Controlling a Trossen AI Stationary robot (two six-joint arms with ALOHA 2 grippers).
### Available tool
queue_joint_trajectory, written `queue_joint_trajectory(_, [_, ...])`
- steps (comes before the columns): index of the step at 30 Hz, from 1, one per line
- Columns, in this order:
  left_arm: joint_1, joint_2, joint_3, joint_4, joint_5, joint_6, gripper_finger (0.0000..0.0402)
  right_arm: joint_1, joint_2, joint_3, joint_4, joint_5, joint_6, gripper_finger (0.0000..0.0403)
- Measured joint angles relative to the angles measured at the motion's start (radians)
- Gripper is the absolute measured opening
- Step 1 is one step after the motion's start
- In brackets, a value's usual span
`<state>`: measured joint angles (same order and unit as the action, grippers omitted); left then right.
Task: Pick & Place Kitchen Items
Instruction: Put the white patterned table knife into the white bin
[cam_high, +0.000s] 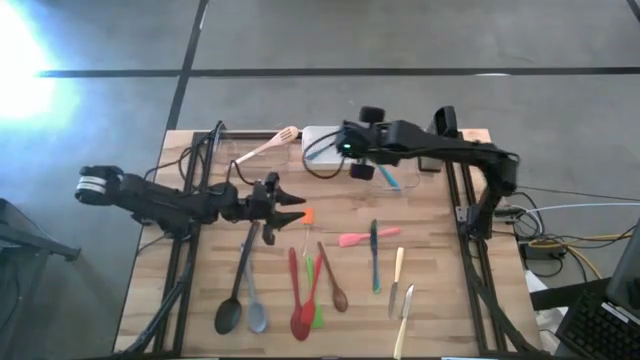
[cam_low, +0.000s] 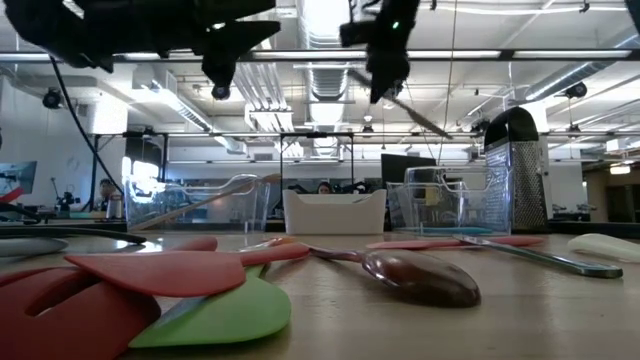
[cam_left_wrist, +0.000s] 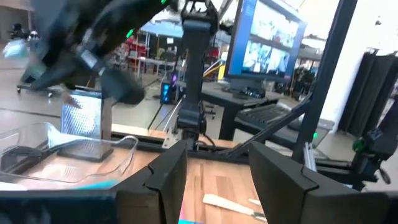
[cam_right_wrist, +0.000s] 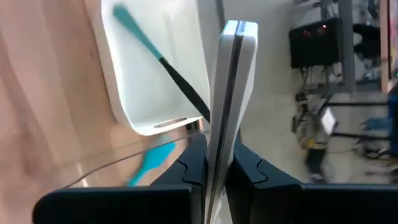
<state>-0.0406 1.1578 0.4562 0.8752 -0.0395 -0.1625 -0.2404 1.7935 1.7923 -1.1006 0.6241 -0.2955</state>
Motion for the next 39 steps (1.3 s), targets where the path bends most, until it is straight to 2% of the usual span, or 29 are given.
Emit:
queue_joint_trajectory(5, [0.000,-0.011,-0.038,0.013,0.000,-0.021,0.0174,-0.023,0.178,0.160,-0.067,0.011,-0.139,0.0021])
queue_joint_trajectory(15, [0.000,-0.012,-0.038,-0.003,0.024,-0.019,0.0174,-0.046,0.554,0.565,-0.339,0.146,-0.260,0.0021])
queue_joint_trajectory(23, [-0.001,-0.023,-0.038,0.001,0.071,-0.021,0.0174,-0.052,0.624,0.533,-0.331,0.168,-0.312,0.0021])
queue_joint_trajectory(28, [-0.002,-0.040,-0.038,0.003,0.076,-0.019,0.0174,-0.061,0.649,0.542,-0.322,0.245,-0.341,0.0021])
queue_joint_trajectory(39, [-0.002,-0.044,-0.038,0.000,0.083,-0.020,0.0174,-0.065,0.677,0.542,-0.210,0.240,-0.487,0.0021])
